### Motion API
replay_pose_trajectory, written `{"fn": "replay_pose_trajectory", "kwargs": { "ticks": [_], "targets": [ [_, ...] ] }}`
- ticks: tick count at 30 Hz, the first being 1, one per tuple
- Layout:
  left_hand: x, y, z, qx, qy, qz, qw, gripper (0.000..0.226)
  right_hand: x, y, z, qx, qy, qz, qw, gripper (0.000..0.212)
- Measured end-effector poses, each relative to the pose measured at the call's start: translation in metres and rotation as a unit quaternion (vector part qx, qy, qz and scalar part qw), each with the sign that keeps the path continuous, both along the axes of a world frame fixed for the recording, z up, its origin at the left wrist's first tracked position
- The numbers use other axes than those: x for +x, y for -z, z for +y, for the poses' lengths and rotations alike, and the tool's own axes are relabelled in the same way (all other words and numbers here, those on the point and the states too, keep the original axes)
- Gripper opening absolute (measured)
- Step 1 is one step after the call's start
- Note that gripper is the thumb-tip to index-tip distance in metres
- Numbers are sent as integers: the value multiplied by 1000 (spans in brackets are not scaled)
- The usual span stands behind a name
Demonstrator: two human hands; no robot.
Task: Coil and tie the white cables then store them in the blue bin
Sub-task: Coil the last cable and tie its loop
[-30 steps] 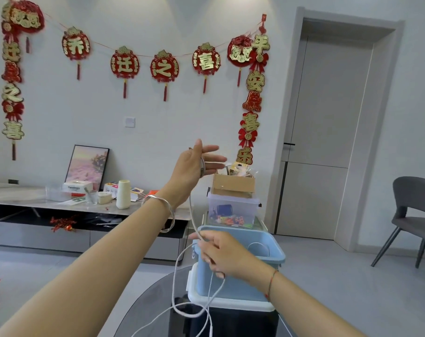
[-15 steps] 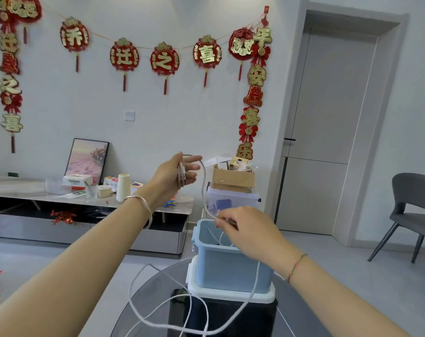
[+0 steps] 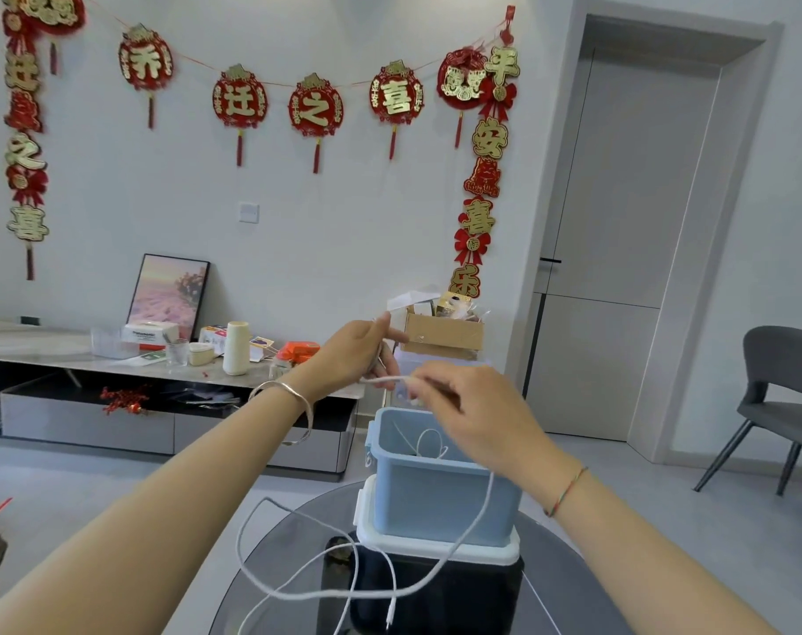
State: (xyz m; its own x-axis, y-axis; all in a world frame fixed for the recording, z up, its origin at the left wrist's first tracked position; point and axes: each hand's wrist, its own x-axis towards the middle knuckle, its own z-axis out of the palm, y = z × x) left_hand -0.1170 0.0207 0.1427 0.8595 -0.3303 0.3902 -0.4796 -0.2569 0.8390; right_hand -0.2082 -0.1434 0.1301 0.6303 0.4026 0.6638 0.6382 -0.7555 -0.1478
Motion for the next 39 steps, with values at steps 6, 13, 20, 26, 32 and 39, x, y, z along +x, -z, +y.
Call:
{"fn": "replay_pose_trajectory", "kwargs": {
  "ticks": [6, 13, 20, 26, 32, 39],
  "targets": [
    [-27, -4, 0, 85, 99, 54, 990, 60, 17, -7, -24, 156, -19, -8, 988, 30],
    [-45, -14, -8, -29, 344, 209, 915, 55, 29, -10, -25, 324, -104, 60, 938, 28],
    [-41, -16, -21, -230, 370, 200, 878, 54, 46, 17, 0, 404, -109, 205, 885, 36],
    [-22, -15, -30, -327, 198, 125, 915, 52, 45, 38, 17, 261, -50, 322, 909, 29],
    [1, -7, -24, -280, 3, 32, 959, 58, 23, 45, 30, 167, -74, 386, 904, 33],
    [-4, 10, -11, -10, -27, -52, 998, 55, 22, 15, 10, 90, 33, 121, 988, 22]
  ]
}}
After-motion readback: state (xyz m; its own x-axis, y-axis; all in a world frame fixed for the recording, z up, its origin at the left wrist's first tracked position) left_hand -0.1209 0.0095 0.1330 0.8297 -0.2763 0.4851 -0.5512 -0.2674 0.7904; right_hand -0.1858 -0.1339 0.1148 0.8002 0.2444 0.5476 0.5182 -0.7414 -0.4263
